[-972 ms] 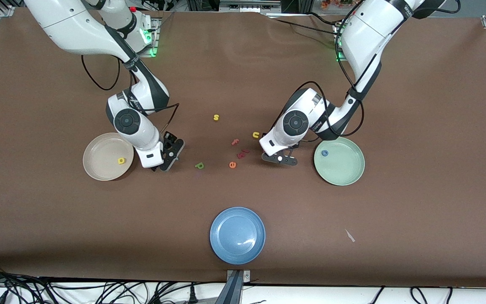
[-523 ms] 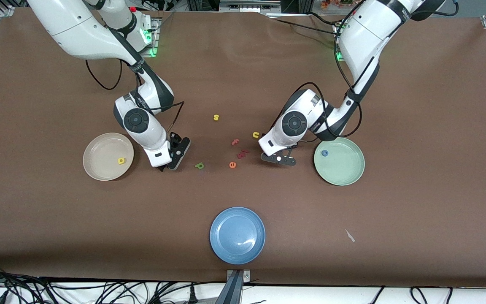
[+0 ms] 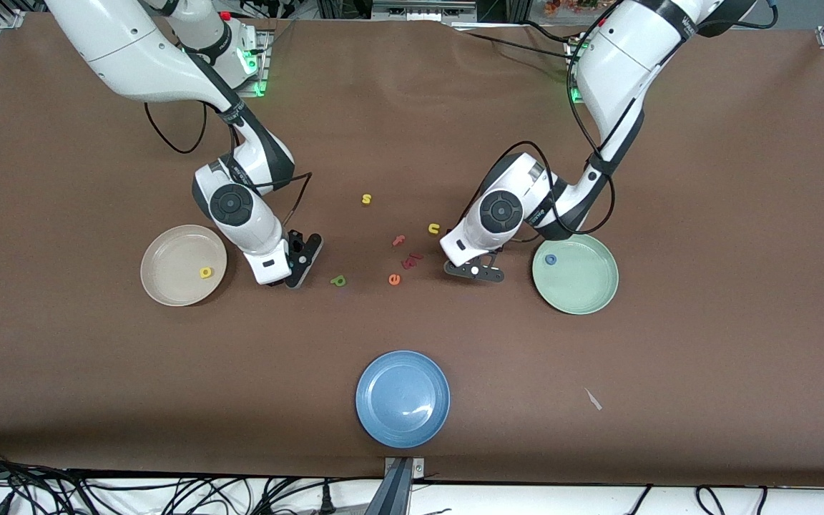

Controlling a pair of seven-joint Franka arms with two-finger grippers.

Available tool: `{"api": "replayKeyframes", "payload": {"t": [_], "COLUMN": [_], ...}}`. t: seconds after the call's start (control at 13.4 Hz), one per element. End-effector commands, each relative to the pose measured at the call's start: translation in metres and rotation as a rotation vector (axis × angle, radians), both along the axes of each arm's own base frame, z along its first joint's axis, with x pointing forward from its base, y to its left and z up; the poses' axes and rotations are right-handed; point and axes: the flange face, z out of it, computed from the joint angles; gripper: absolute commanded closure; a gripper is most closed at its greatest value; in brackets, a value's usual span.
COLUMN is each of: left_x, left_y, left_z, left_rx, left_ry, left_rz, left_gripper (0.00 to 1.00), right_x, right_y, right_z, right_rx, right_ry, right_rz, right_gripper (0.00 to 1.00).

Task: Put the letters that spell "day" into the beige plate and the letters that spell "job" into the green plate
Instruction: 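Drop the cyan l on the green plate and cyan k on the beige plate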

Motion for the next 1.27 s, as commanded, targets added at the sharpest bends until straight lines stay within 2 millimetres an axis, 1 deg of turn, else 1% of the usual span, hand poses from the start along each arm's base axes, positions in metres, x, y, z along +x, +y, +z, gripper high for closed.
{"api": "replayKeyframes", "payload": {"t": [0.0,0.07,0.15,0.22,0.3,0.37,0.45,0.52,0.6,0.67,0.75,0.82,0.9,0.97,1.05,1.12,1.2], "left_x": [0.006,0.011,0.017,0.024,0.03,0.038,0.048,0.055,0.062,0.068,0.068,0.067,0.066,0.061,0.055,0.052,0.052], "left_y": [0.018,0.033,0.047,0.069,0.092,0.12,0.149,0.173,0.195,0.214,0.217,0.216,0.215,0.213,0.213,0.215,0.218], "left_z": [0.047,0.06,0.073,0.083,0.089,0.093,0.098,0.096,0.092,0.088,0.08,0.069,0.051,0.034,0.021,0.017,0.017], "left_rx": [0.079,0.107,0.13,0.142,0.148,0.143,0.125,0.106,0.085,0.065,0.059,0.056,0.045,0.032,0.022,0.025,0.027], "left_ry": [0.013,0.02,0.022,0.042,0.074,0.104,0.119,0.13,0.139,0.144,0.154,0.16,0.153,0.125,0.105,0.108,0.111], "left_rz": [-0.012,-0.024,-0.057,-0.081,-0.117,-0.154,-0.177,-0.202,-0.231,-0.249,-0.248,-0.25,-0.245,-0.245,-0.244,-0.236,-0.231], "left_gripper": [1.0,1.0,1.0,1.0,1.0,1.0,1.0,1.0,1.0,1.0,1.0,1.0,1.0,1.0,1.0,0.85,0.01], "right_x": [-0.004,-0.002,0.005,0.011,0.02,0.024,0.025,0.03,0.035,0.037,0.039,0.042,0.045,0.046,0.047,0.049,0.05], "right_y": [0.0,-0.001,-0.003,-0.011,-0.021,-0.026,-0.029,-0.041,-0.059,-0.079,-0.097,-0.117,-0.131,-0.14,-0.149,-0.16,-0.173], "right_z": [-0.005,-0.003,0.003,0.01,0.02,0.037,0.044,0.055,0.06,0.061,0.061,0.058,0.057,0.057,0.055,0.053,0.05], "right_rx": [-0.001,0.0,0.001,-0.021,-0.035,-0.033,-0.028,-0.036,-0.059,-0.091,-0.115,-0.132,-0.142,-0.149,-0.156,-0.164,-0.171], "right_ry": [0.005,0.003,-0.003,0.023,0.07,0.101,0.113,0.095,0.092,0.107,0.114,0.112,0.108,0.108,0.106,0.105,0.107], "right_rz": [0.014,0.007,-0.004,-0.027,-0.108,-0.206,-0.276,-0.342,-0.42,-0.485,-0.553,-0.633,-0.686,-0.715,-0.752,-0.772,-0.781], "right_gripper": [0.95,1.0,1.0,1.0,1.0,1.0,1.0,1.0,1.0,1.0,1.0,1.0,1.0,1.0,1.0,0.98,0.34]}}
